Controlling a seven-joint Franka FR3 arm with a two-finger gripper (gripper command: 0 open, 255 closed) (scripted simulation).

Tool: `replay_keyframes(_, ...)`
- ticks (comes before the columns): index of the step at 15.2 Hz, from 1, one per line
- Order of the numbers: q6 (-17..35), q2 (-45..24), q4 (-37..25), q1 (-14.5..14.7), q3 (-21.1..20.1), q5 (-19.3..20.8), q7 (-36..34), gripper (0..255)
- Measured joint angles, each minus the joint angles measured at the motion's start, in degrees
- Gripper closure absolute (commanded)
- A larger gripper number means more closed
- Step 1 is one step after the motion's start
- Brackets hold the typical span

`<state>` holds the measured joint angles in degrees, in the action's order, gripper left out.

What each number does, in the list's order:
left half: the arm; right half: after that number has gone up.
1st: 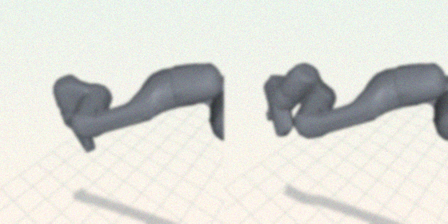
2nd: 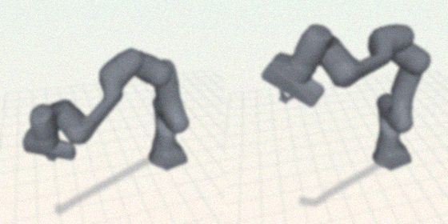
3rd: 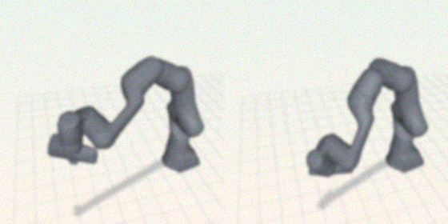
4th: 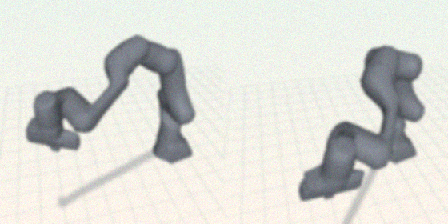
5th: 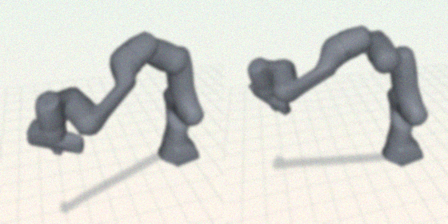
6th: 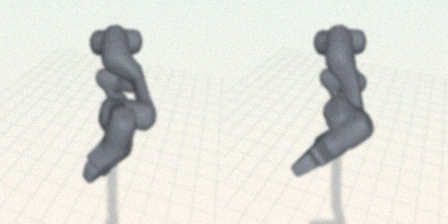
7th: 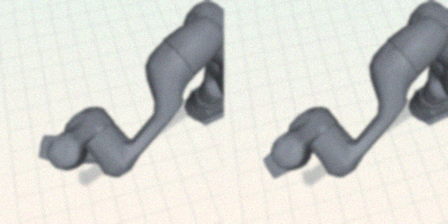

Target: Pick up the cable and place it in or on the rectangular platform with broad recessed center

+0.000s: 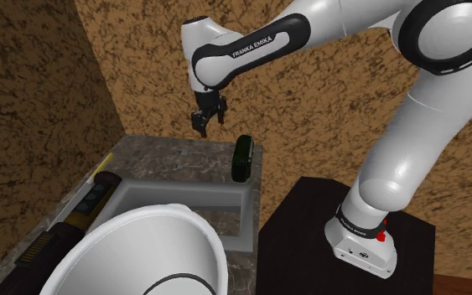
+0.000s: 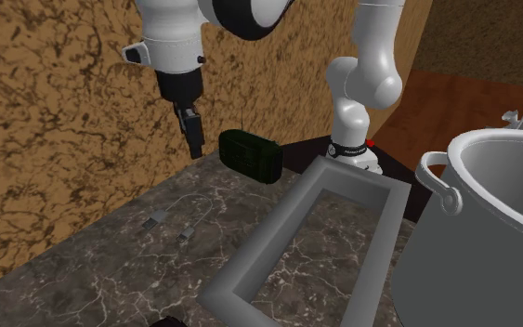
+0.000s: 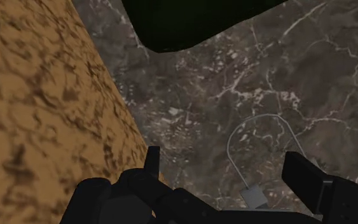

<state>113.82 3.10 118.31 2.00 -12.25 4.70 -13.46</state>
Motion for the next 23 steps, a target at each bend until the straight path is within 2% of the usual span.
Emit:
replay_keyframes(9,-0.04,-20.73,-18.44,3.38,-1.74,3.97,-5.43,0)
replay_keyframes(17,4.47,-24.47,-17.31,3.88,-1.47,5.05,-6.52,0)
replay_keyframes(23,5.01,-24.63,-16.95,3.84,-1.42,5.12,-6.53,0)
